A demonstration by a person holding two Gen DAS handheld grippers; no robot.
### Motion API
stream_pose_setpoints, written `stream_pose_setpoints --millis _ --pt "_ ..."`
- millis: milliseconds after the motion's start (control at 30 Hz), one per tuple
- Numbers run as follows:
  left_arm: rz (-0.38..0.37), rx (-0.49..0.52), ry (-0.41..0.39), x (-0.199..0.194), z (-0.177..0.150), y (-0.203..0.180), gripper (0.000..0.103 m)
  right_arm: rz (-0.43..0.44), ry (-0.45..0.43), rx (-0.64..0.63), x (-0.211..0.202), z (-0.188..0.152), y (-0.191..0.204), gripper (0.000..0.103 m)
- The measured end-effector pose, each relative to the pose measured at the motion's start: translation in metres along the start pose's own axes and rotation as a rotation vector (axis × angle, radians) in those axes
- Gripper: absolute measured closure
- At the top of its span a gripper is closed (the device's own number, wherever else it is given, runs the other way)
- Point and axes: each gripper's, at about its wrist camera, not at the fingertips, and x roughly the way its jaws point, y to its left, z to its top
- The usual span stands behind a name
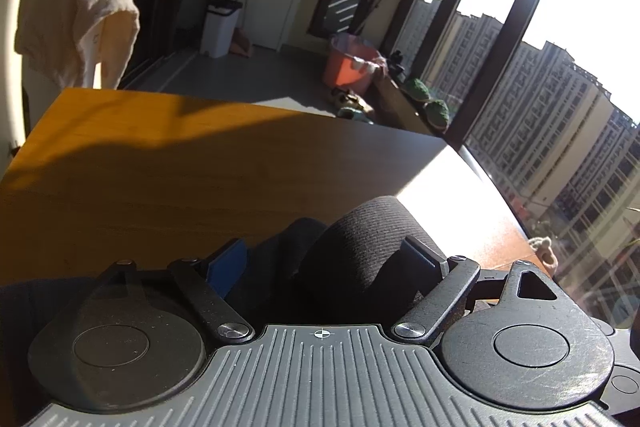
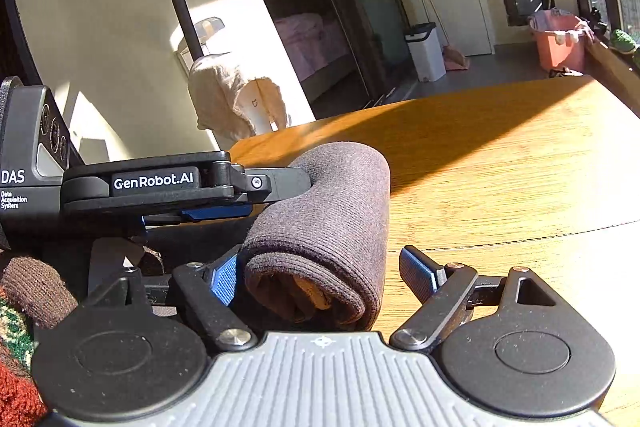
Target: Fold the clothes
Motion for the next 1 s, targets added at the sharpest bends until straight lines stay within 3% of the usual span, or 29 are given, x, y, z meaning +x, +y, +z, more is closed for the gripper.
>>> stream_pose_setpoints --millis 33,167,300,433,600,700,833,867,1000 --pt "0.000 0.000 0.002 0.000 0.000 0.000 0.013 0.000 -0.007 -0.001 0.000 -0.001 0.001 0.038" --pt "0.003 -0.015 0.004 0.002 0.002 -0.003 0.013 -0.027 -0.043 -0.072 -0.005 -0.005 0.010 0.056" --pt "-0.015 0.018 0.003 0.012 0.008 -0.025 0.014 -0.132 -0.077 -0.154 -0.016 -0.003 0.009 0.058" --pt "-0.050 0.031 0.013 0.021 0.014 -0.043 0.016 -0.326 -0.105 -0.374 -0.023 -0.009 0.014 0.058" --pt "-0.137 0.003 -0.008 0.019 0.018 -0.056 0.015 -0.388 -0.095 -0.498 -0.017 -0.014 0.022 0.057" --pt "-0.125 0.061 -0.005 0.020 0.020 -0.068 0.013 -0.410 -0.094 -0.561 -0.011 -0.018 0.032 0.056" --pt "-0.031 0.177 0.012 0.032 0.014 -0.073 0.011 -0.360 -0.086 -0.484 -0.017 -0.010 0.026 0.045" --pt "-0.018 0.179 0.016 0.033 0.013 -0.071 0.011 -0.313 -0.086 -0.442 -0.024 -0.006 0.023 0.040" --pt "0.027 0.202 0.011 0.036 0.011 -0.067 0.011 -0.167 -0.120 -0.315 -0.051 0.004 0.015 0.038"
